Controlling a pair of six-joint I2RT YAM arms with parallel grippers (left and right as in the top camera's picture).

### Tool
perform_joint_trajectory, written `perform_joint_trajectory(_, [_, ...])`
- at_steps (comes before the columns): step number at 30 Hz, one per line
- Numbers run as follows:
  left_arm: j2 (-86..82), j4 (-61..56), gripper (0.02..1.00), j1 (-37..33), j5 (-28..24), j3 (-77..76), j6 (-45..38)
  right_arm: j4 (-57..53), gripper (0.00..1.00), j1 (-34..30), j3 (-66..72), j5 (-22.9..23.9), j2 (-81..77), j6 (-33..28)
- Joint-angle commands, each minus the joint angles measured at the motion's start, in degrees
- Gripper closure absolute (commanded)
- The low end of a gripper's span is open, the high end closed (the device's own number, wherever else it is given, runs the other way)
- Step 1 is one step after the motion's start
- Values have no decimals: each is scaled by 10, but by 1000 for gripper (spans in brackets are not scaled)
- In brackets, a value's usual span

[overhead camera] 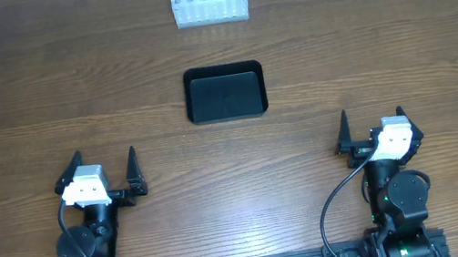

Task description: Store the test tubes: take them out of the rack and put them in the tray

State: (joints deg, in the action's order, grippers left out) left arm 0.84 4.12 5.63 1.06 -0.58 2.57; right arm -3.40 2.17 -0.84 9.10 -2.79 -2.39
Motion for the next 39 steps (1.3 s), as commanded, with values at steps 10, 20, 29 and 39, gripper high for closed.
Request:
perform_joint_trajectory(10, [-3, 0, 18, -3, 7, 2, -7, 0, 9, -5, 5, -5, 2, -2])
perform_joint_trajectory(20, [-3, 0, 18, 0, 7, 2, -7, 0, 9, -5, 5, -5, 2, -2])
perform_joint_trajectory(29, [-2, -2, 18, 0, -2, 2, -7, 0, 7, -5, 5, -5, 2, -2])
perform_joint_trajectory(39, [252, -399, 18, 0, -51, 2, -4, 0, 9, -5, 5, -5, 2, -2])
